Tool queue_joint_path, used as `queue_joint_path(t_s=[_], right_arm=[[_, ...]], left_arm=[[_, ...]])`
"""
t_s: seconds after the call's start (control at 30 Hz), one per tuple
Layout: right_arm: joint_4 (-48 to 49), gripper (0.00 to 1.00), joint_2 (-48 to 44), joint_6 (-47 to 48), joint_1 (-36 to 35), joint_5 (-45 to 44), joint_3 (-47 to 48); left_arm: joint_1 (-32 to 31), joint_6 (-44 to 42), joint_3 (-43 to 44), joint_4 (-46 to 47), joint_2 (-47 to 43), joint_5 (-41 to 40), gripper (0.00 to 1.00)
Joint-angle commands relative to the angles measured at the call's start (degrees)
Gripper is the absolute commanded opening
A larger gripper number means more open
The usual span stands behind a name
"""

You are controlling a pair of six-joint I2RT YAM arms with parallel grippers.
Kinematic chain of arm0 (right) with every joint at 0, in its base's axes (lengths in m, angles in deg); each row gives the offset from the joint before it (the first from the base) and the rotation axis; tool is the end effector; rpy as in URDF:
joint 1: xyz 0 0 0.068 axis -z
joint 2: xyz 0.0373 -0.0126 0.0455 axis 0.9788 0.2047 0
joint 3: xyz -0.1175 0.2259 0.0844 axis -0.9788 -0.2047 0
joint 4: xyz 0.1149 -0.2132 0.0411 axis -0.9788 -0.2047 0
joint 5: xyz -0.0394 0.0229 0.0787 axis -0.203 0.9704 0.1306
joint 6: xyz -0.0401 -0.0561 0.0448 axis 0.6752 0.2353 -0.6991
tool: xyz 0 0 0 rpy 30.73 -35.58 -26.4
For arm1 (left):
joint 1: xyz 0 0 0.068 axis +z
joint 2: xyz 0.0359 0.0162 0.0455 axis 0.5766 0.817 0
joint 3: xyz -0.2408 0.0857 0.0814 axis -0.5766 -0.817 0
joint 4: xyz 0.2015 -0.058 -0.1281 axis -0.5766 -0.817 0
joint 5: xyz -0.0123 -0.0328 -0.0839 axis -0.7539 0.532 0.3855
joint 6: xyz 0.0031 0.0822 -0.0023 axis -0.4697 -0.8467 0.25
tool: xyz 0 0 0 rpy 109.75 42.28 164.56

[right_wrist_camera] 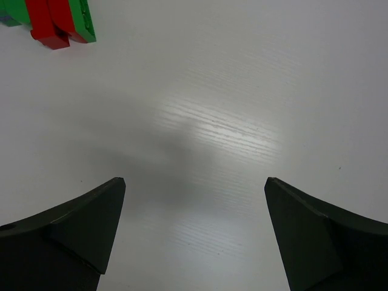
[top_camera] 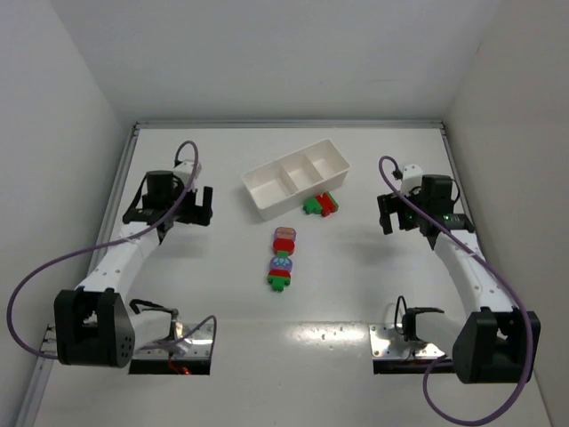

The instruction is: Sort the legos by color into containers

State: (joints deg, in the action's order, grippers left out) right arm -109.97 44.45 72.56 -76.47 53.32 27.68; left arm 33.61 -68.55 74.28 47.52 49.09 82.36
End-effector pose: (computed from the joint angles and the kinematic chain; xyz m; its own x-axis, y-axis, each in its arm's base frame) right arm 0.2423 0.0031 0.2167 -0.6818 -0.1100 -0.7232 -0.1632 0.9866 0.0038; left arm 0.2648 -0.0175 0.2282 -0.6394 0.0364 -0.7680 0.1474 0.9862 -0.0759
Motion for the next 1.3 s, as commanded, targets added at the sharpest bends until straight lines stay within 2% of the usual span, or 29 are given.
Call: queue_joint_path(t_s=[0.0, 0.07, 0.1, 0.2, 0.3, 0.5, 0.6, 0.77, 0.9, 0.93, 1.0, 1.17, 1.27], right_arm=[[1.49, 1.00, -0.07, -0.10, -0.31, 1.06, 0.23], [0.97, 1.00, -0.07, 0.59, -0.31, 1.59, 0.23], [0.97, 1.00, -0.07, 0.60, -0.31, 2.20, 0.23], [0.26, 1.00, -0.07, 1.83, -0.31, 3.43, 0.23], [-0.35, 1.00, -0.07, 1.83, -0.31, 4.58, -0.29], [-0.97, 1.00, 0.46, 2.36, -0.31, 5.72, -0.29], [-0.97, 1.00, 1.16, 2.36, -0.31, 6.25, -0.29], [-1.49, 1.00, 3.17, 2.36, -0.31, 6.78, -0.29], [-1.49, 1.00, 4.76, 2.36, -0.31, 7.31, 0.84], [-1.49, 1.00, 5.29, 2.36, -0.31, 7.31, 0.85], [-1.49, 1.00, 5.90, 2.36, -0.31, 7.31, 0.85], [-0.97, 1.00, 6.43, 1.83, -0.31, 7.31, 0.85], [-0.97, 1.00, 6.43, 1.83, -0.31, 6.78, 0.85]], left_arm=[[-1.38, -2.95, 0.31, -0.92, -0.95, 5.33, 1.00], [-3.13, -9.07, 1.98, -3.74, -0.95, 10.53, 1.00], [-3.66, -12.16, 2.68, -7.75, -0.25, 17.34, 1.00], [-7.79, -23.76, 6.46, -14.63, 2.03, 22.41, 1.00], [-12.36, -36.50, 10.76, -25.42, 5.37, 22.42, 1.00], [-19.12, -50.66, 14.11, -32.31, 7.22, 20.14, 1.00], [-23.34, -59.19, 12.28, -33.46, 6.53, 20.14, 1.00], [-27.13, -80.45, 8.23, -32.68, 2.48, 20.75, 1.00], [-28.97, -93.46, 10.32, -33.01, 4.32, 22.06, 1.00], [-28.98, -101.06, 11.20, -34.41, 6.41, 22.59, 1.00], [-29.51, -107.87, 14.09, -38.37, 8.71, 25.13, 1.00], [-33.72, -119.03, 22.18, -45.30, 19.58, 28.57, 1.00], [-36.35, -122.04, 27.37, -50.94, 25.40, 29.10, 1.00]])
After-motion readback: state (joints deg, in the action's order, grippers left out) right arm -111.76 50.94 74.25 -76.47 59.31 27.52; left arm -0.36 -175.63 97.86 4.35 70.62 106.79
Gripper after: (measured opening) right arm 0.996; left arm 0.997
